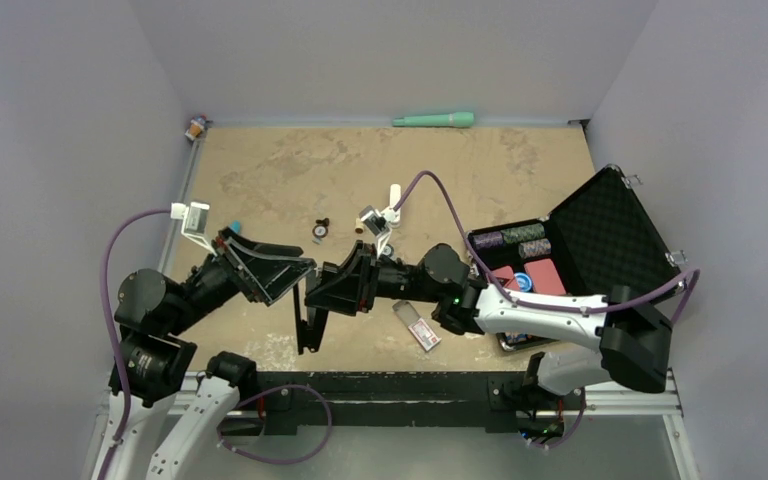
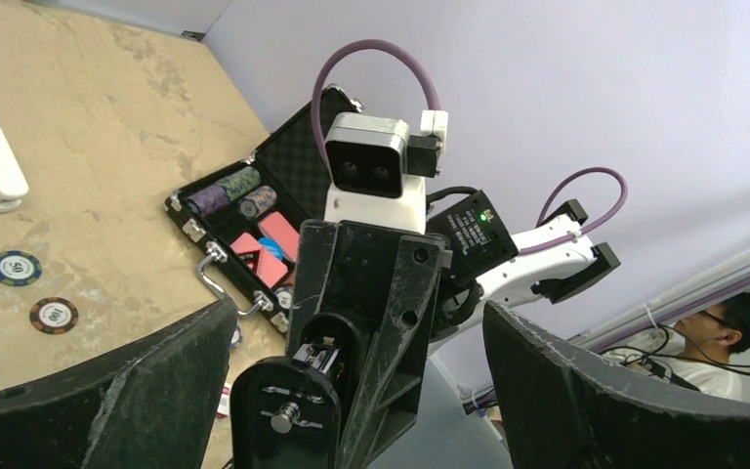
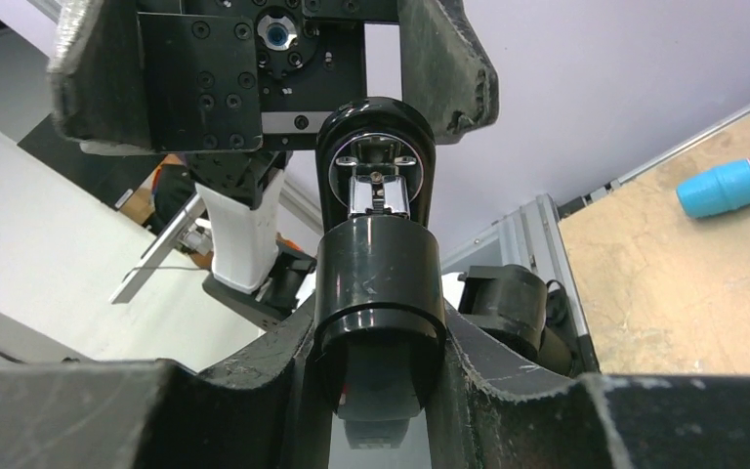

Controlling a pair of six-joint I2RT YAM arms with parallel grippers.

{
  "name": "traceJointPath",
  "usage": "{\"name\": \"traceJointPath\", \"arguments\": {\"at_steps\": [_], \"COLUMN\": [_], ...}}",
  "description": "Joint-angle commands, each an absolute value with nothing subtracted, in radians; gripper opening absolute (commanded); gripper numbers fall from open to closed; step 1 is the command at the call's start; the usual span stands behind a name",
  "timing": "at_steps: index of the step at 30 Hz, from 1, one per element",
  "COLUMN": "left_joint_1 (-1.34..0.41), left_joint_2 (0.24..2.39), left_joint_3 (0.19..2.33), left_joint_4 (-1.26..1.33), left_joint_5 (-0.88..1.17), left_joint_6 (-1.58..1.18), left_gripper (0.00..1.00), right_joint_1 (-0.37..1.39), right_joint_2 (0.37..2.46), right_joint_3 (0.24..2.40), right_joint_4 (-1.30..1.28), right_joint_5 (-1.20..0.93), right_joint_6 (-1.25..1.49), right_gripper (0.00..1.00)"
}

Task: Unload the staples from the stapler

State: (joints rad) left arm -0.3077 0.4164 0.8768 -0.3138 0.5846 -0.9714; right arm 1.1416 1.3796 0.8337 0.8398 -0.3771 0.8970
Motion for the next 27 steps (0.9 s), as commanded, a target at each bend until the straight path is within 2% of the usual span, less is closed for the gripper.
{"name": "traceJointPath", "arguments": {"at_steps": [1, 8, 15, 20, 27], "left_joint_1": [-0.302, -0.302, -0.302, -0.302, -0.302], "left_joint_2": [0.415, 0.376, 0.359, 0.365, 0.384], "left_joint_3": [0.929, 0.918, 0.819, 0.813, 0.808], "left_joint_4": [-0.38, -0.456, -0.241, -0.187, -0.145], "left_joint_5": [0.557, 0.547, 0.724, 0.783, 0.811], "left_joint_6": [-0.895, -0.809, -0.877, -0.885, -0.897], "left_gripper": [1.0, 0.99, 0.99, 0.98, 0.86], "right_joint_1": [1.139, 1.138, 1.138, 1.139, 1.139], "right_joint_2": [1.289, 1.207, 1.196, 1.204, 1.236], "right_joint_3": [0.828, 0.805, 0.824, 0.841, 0.859], "right_joint_4": [0.897, 0.868, 0.865, 0.867, 0.888], "right_joint_5": [-0.311, -0.269, -0.277, -0.288, -0.309], "right_joint_6": [0.891, 0.894, 0.899, 0.906, 0.922], "right_gripper": [0.0, 0.0, 0.0, 0.0, 0.0]}}
